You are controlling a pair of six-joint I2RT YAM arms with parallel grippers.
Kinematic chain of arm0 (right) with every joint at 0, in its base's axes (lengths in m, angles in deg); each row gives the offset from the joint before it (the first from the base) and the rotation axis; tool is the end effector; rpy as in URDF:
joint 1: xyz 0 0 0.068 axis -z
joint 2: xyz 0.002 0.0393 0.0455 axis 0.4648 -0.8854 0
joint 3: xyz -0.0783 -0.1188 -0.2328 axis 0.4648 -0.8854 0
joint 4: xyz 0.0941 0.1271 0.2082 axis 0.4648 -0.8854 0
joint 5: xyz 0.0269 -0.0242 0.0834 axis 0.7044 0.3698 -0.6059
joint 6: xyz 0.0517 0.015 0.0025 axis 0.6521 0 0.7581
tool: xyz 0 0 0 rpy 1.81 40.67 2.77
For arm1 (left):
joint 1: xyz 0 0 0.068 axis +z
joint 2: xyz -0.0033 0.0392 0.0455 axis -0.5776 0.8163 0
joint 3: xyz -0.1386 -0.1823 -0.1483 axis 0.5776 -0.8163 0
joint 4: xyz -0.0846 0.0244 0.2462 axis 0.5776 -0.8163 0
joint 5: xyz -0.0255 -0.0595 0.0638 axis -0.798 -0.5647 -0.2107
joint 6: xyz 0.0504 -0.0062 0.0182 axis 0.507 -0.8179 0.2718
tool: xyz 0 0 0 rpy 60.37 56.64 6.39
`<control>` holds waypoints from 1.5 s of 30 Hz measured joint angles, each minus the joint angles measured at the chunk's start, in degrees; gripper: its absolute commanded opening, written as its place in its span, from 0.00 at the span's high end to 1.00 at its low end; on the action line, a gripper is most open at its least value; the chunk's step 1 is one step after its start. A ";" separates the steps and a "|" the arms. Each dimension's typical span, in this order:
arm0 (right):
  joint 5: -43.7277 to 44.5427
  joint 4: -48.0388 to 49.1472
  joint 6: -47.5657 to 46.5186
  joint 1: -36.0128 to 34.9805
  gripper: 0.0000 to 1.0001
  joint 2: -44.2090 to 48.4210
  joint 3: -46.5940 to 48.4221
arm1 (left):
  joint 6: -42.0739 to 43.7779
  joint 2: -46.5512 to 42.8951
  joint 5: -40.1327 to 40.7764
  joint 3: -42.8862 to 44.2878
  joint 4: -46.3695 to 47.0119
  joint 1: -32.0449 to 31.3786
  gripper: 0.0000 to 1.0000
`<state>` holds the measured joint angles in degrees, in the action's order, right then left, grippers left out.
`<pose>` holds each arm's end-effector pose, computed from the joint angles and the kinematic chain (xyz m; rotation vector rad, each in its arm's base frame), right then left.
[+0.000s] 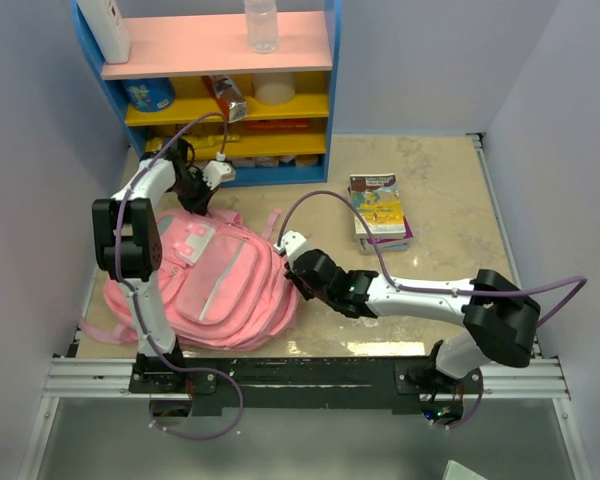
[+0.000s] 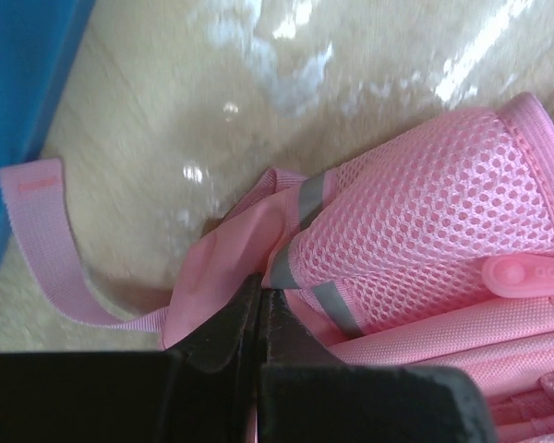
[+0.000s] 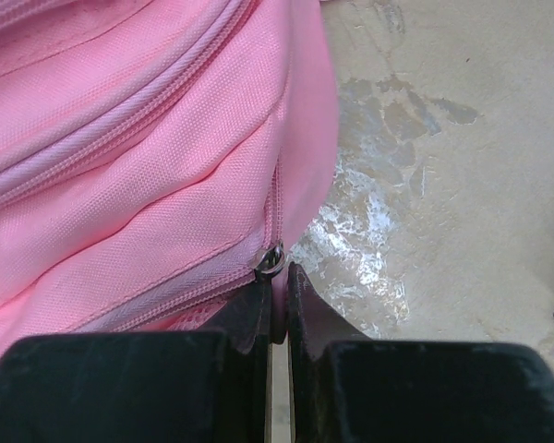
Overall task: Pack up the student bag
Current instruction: Unzip the student bag at the center of the board.
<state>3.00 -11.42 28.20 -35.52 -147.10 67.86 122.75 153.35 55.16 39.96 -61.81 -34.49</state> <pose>0.1527 0.2746 0.2097 -0.8324 2.0370 0.3042 0.4279 -0.0054 0.1937 1.1941 2.4533 -0.2316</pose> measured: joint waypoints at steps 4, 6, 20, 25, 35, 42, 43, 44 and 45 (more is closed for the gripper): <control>-0.50 -0.63 0.22 1.75 1.00 -1.01 1.07 | 0.02 -3.13 -0.20 -4.68 0.20 2.93 1.00; -0.68 -1.22 0.20 2.93 1.00 -1.60 1.92 | 0.04 -4.39 -0.24 -6.45 0.22 4.04 0.95; -2.19 -4.15 -1.84 5.42 1.00 -3.37 3.82 | 19.19 -18.43 -13.57 -11.74 -8.26 9.60 0.51; -2.56 -2.86 -2.67 5.62 1.00 -3.39 3.15 | 32.87 -24.39 -24.50 -11.74 -17.44 6.36 0.46; -4.26 -1.07 -4.22 5.92 1.00 -2.99 2.54 | 39.82 -10.67 -31.76 -4.94 -21.62 -10.51 0.45; -5.40 -1.05 -5.03 5.92 1.00 -1.77 2.54 | 41.79 -6.51 -31.67 -0.44 -24.70 -13.27 0.46; -5.42 -1.05 -5.07 5.92 1.00 -1.68 2.54 | 41.83 -6.14 -31.65 0.31 -25.24 -13.49 0.46; -5.46 -1.03 -5.18 5.92 1.00 -1.68 2.54 | 41.86 -5.81 -31.61 0.94 -25.68 -13.75 0.46; -5.55 -1.05 -5.22 5.92 1.00 -1.68 2.54 | 41.88 -5.62 -31.58 1.25 -25.86 -14.05 0.46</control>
<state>-2.56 -12.47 22.98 -29.60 -148.78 70.39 164.63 147.73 23.57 41.20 -87.66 -48.54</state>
